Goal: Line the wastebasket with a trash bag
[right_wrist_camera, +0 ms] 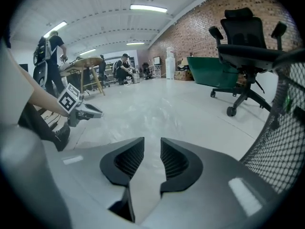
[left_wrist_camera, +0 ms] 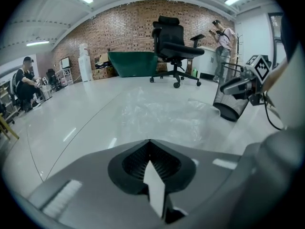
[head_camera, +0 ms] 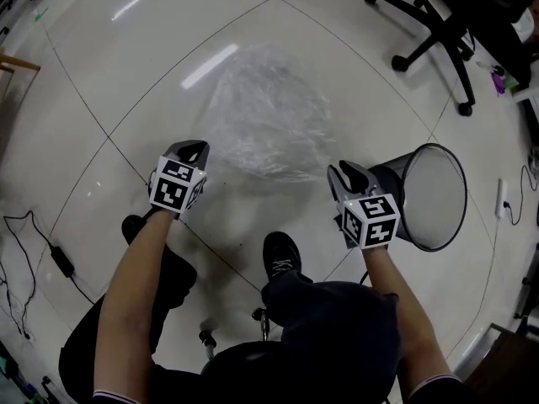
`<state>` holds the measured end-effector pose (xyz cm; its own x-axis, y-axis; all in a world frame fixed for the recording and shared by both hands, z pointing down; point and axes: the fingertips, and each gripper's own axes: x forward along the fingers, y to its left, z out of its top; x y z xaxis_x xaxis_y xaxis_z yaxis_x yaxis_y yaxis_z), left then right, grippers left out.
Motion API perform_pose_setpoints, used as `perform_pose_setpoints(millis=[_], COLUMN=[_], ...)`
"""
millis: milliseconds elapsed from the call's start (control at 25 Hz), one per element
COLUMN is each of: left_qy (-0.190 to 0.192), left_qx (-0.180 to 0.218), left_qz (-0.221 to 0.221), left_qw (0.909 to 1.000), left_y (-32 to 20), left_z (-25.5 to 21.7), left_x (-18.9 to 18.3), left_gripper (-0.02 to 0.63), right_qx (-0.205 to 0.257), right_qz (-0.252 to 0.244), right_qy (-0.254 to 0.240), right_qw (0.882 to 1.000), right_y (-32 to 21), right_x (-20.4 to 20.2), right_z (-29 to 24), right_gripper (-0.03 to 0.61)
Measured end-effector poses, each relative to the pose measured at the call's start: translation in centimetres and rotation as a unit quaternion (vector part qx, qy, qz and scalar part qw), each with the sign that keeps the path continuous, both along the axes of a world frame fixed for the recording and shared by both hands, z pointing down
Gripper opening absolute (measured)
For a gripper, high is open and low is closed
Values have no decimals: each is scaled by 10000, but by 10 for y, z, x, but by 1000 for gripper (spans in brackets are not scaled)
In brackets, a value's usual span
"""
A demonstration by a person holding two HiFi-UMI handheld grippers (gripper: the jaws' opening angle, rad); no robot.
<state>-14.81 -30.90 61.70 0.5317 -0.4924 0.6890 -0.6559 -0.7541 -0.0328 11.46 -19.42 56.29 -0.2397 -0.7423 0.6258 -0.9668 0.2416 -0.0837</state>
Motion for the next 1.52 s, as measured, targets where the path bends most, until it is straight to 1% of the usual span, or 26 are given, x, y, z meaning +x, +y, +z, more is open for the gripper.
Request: perform_pose_setpoints(millis=[120,280,440,600,800,920,1120,1280,1400,1520], left_qy=[-79,-186,-265,-324,-410,-473,-563,-564,-570,-556], left_qx=[0,36,39,15,-2,-12,-20,-15,-23,-34], left_qz=[82,44,0,-21,-31,-37,-84,-59,-38,-40], left_qw=[9999,9998,9996,9995,9992,9989,9984,9984,9984,9984], left_y=[-6,-20,-31,-32,-37,-41,-47,-47,-45,-44], left_z=[0,-1,-3,0,6,10,14,14,14,14], left_x=[-1,-2,-5,-7,-10,-12,-20,-19,-18,-17], left_gripper=[12,12,12,12,12,12,12,12,12,12], right_qx=[-148,-396,-596,-749,-814,-831,-598,-596,-701,-728], right_qz=[214,368,288,109,-9,-176,-246,-294,-269,-181], right_qy=[68,142,164,232,333,403,300,374,525,824], right_qw=[9996,9984,9977,9969,9961,9956,9975,9971,9958,9938], right_y=[5,14,19,14,2,-2,5,18,26,23], right_x=[5,19,18,15,15,13,0,-3,0,9], right_z=[10,28,46,64,83,91,82,82,86,94], right_gripper=[121,146,158,189,192,193,195,195,195,195])
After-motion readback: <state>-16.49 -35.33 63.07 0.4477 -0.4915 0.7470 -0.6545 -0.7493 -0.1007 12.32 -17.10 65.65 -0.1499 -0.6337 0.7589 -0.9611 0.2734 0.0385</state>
